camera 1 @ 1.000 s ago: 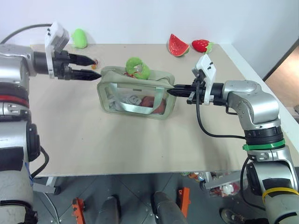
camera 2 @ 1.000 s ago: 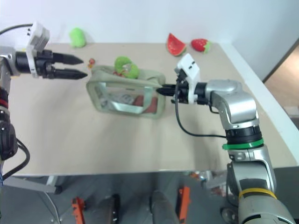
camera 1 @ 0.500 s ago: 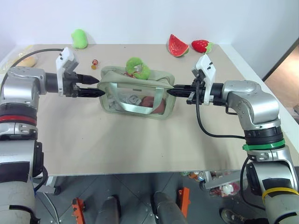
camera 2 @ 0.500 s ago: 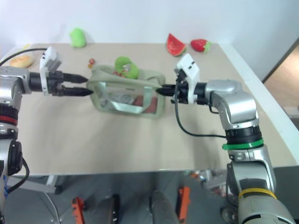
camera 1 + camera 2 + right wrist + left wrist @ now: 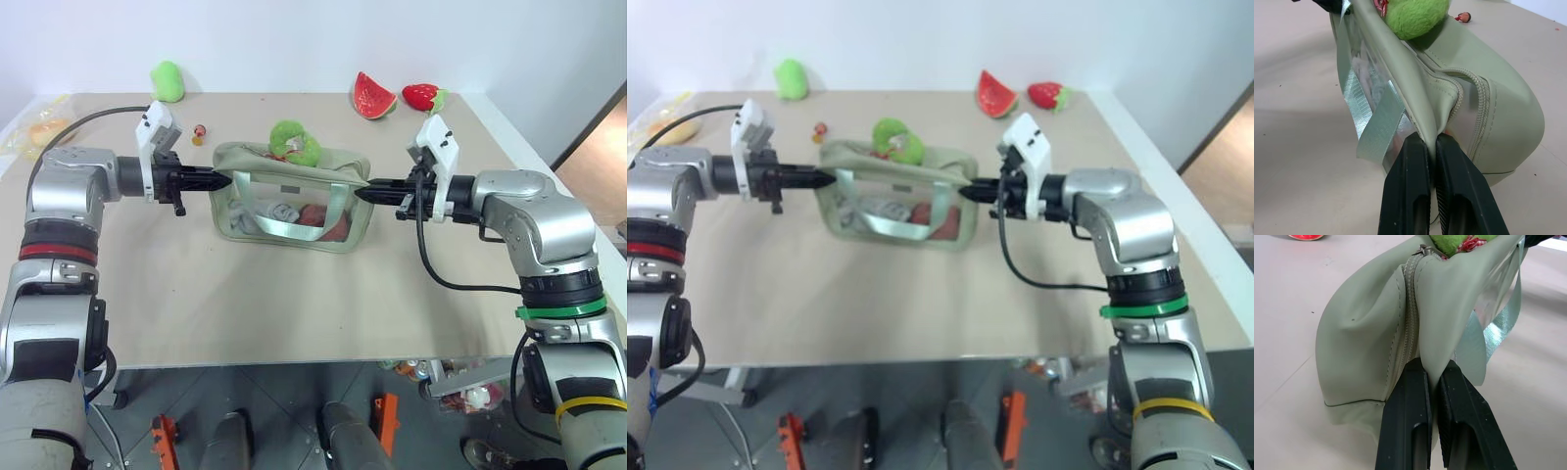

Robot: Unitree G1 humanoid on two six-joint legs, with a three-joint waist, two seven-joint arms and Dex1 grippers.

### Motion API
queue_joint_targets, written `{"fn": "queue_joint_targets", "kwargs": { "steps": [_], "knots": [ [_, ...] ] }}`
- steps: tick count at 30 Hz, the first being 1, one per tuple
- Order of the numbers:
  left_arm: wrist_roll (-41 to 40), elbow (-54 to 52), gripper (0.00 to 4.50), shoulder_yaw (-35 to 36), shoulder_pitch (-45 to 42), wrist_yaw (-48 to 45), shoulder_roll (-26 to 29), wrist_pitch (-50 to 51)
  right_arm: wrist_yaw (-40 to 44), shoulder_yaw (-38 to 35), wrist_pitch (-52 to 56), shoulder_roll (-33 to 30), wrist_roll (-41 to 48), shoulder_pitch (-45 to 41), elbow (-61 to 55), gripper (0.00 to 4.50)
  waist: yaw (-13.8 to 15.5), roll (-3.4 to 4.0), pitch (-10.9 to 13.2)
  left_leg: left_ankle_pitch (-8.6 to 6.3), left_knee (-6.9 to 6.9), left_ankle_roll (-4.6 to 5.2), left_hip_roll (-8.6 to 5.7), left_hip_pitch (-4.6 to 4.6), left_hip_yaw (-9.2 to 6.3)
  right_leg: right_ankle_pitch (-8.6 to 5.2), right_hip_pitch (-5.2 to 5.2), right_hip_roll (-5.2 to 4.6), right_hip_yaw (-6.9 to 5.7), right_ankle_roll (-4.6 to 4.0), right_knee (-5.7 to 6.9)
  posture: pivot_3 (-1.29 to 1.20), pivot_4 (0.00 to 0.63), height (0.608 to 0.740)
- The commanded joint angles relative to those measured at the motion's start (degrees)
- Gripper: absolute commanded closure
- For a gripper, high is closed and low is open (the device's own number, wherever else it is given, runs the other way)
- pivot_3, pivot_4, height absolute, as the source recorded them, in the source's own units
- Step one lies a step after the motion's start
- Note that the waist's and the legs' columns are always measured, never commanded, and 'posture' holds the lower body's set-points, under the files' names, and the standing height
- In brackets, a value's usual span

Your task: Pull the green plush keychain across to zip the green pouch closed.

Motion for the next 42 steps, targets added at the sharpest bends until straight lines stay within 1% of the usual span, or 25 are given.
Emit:
{"fn": "queue_joint_targets", "kwargs": {
  "steps": [1,9,14,19,22,24,27,31,32,33,35,38,40,42],
  "knots": [
    [-1.33,-4.02,4.43,0.34,1.08,-0.11,0.19,0.6,-0.48,-2.97,-0.17,-0.61,1.82,-0.2,-2.97,4.5,0.01,0.0,0.0,0.0,0.0,0.0,0.0,0.0,0.0,0.0,0.0,0.0,0.0,0.0,0.0,0.0,0.15,0.74],
    [-2.21,-6.64,4.43,0.67,2.62,0.83,0.17,1.97,0.9,-5.82,-0.31,-1.59,5.09,-0.89,-2.67,4.5,0.05,0.0,0.0,0.0,0.03,0.0,-0.01,0.0,0.0,0.0,0.02,-0.01,0.0,0.0,0.0,0.0,0.15,0.74],
    [-3.03,-8.19,4.43,0.75,3.51,1.52,0.29,2.78,1.19,-8.52,0.31,-2.46,7.21,-3.62,0.64,4.5,0.05,0.0,0.0,0.0,0.03,0.0,-0.01,0.0,0.0,0.0,0.02,-0.01,0.0,0.0,0.0,0.0,0.15,0.74],
    [-3.83,-9.09,4.43,0.86,3.95,2.18,0.45,3.35,1.24,-6.08,0.02,-3.03,5.99,-2.94,0.17,4.5,0.0,0.0,0.0,0.0,0.03,0.0,-0.01,0.01,0.0,0.01,0.02,0.0,0.01,-0.01,0.0,0.0,0.15,0.74],
    [-4.02,-9.21,4.43,0.79,4.01,2.67,0.6,3.16,0.85,-5.42,0.31,-1.88,6.23,-2.3,-0.66,4.5,0.0,0.0,0.0,0.0,0.03,0.0,-0.01,0.01,0.0,0.0,0.01,0.0,0.01,0.0,0.0,0.0,0.15,0.74],
    [-4.09,-9.28,4.5,0.79,4.02,2.87,0.64,3.12,1.58,-5.27,0.29,-1.67,6.72,-1.94,-1.43,3.75,0.01,0.0,0.0,0.0,0.02,0.0,-0.01,0.0,0.0,0.01,0.01,0.0,0.01,0.0,0.0,0.0,0.15,0.74],
    [-4.11,-9.18,4.5,0.79,3.95,3.12,0.73,2.98,2.27,-4.71,-0.07,-1.84,6.66,-1.32,-2.65,2.82,0.01,0.0,0.0,0.0,0.03,0.0,-0.01,0.0,0.01,0.0,0.01,0.0,0.01,0.0,0.0,0.0,0.15,0.74],
    [-4.18,-9.25,4.5,0.82,3.9,3.32,0.76,2.96,1.51,-4.63,0.54,-1.99,6.02,-2.05,-0.62,1.35,0.0,0.0,0.0,0.0,0.03,0.0,0.0,0.01,0.0,0.02,0.01,0.0,0.01,-0.01,0.0,0.0,0.15,0.74],
    [-4.2,-9.28,4.5,0.84,3.9,3.37,0.76,2.96,1.6,-5.09,-0.11,-1.98,6.13,-2.21,-0.19,1.3,0.0,0.0,0.0,0.0,0.03,0.0,0.0,0.01,0.0,0.02,0.01,0.0,0.01,-0.02,0.0,0.0,0.15,0.74],
    [-4.23,-9.28,4.5,0.87,3.9,3.41,0.74,2.98,1.78,-6.59,0.08,-1.74,7.45,-3.05,0.52,0.73,0.0,0.0,0.0,0.0,0.04,0.0,0.0,0.01,0.01,0.02,0.01,0.0,0.02,-0.02,0.0,0.0,0.15,0.74],
    [-4.23,-9.25,4.5,0.9,3.9,3.46,0.73,2.89,2.48,-10.56,0.08,-1.05,11.33,-4.96,1.13,0.73,-0.01,0.0,0.0,0.0,0.05,0.0,0.0,0.01,0.02,0.03,0.01,0.0,0.03,-0.01,0.0,0.0,0.15,0.74],
    [-4.27,-9.24,4.5,0.91,3.87,3.46,0.73,2.91,2.1,-14.46,0.69,-0.08,15.41,-7.66,2.61,0.73,-0.02,0.0,0.0,0.0,0.04,0.0,0.0,0.01,0.01,0.03,0.01,0.0,0.03,-0.01,0.0,0.0,0.15,0.74],
    [-4.16,-9.03,4.5,0.82,3.8,3.53,0.61,2.72,0.68,-14.85,0.67,0.85,15.69,-10.67,4.84,0.73,-0.07,0.0,0.0,0.0,0.03,0.0,0.01,0.01,0.0,0.03,0.02,0.01,0.02,-0.01,0.0,0.0,0.15,0.74],
    [-4.07,-8.9,4.5,0.72,3.76,3.6,0.46,2.52,-1.58,-12.44,0.46,1.94,12.97,-13.34,7.69,0.73,-0.16,0.0,0.0,0.0,0.03,0.0,0.01,0.04,0.01,0.04,0.02,0.01,0.02,-0.02,0.0,0.0,0.15,0.74]
  ]
}}
